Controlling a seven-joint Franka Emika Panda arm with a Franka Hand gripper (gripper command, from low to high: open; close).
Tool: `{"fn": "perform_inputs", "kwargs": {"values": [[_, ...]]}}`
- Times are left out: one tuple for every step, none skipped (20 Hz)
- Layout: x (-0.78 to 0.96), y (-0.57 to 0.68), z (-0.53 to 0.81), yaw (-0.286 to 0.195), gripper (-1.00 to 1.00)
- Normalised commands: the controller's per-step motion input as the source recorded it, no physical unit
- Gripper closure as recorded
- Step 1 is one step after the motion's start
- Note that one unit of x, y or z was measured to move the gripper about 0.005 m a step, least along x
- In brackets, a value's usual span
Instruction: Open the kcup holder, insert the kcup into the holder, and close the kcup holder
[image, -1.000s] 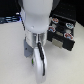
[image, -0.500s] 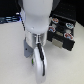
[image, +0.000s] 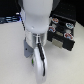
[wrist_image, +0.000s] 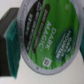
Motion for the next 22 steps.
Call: {"fn": "perform_inputs", "kwargs": {"values": [[0.01,0.42,0.81,0.004,1.00],[0.01,0.46,0.83,0.017,1.00],[0.01,0.48,0.83,0.029,1.00],[0.01,0.49,0.82,0.045,1.00],[-0.01,0.49,0.83,0.055,1.00],[-0.01,0.48,0.79,0.077,1.00],[0.00,0.49,0.80,0.094,1.00],[0.00,0.49,0.81,0.092,1.00],[0.00,0.49,0.80,0.096,1.00],[-0.01,0.49,0.78,0.105,1.00],[-0.01,0.49,0.76,0.106,1.00],[-0.02,0.50,0.73,0.107,1.00],[-0.06,0.51,0.68,0.107,1.00],[-0.07,0.54,0.58,0.094,1.00],[-0.19,0.54,0.46,0.099,1.00],[-0.22,0.54,0.45,0.108,1.00],[-0.25,0.54,0.40,0.107,1.00],[-0.26,0.51,0.38,0.119,1.00],[-0.28,0.51,0.37,0.102,1.00],[-0.32,0.51,0.35,0.097,1.00],[-0.34,0.51,0.35,0.096,1.00],[-0.35,0.52,0.35,0.091,1.00]]}}
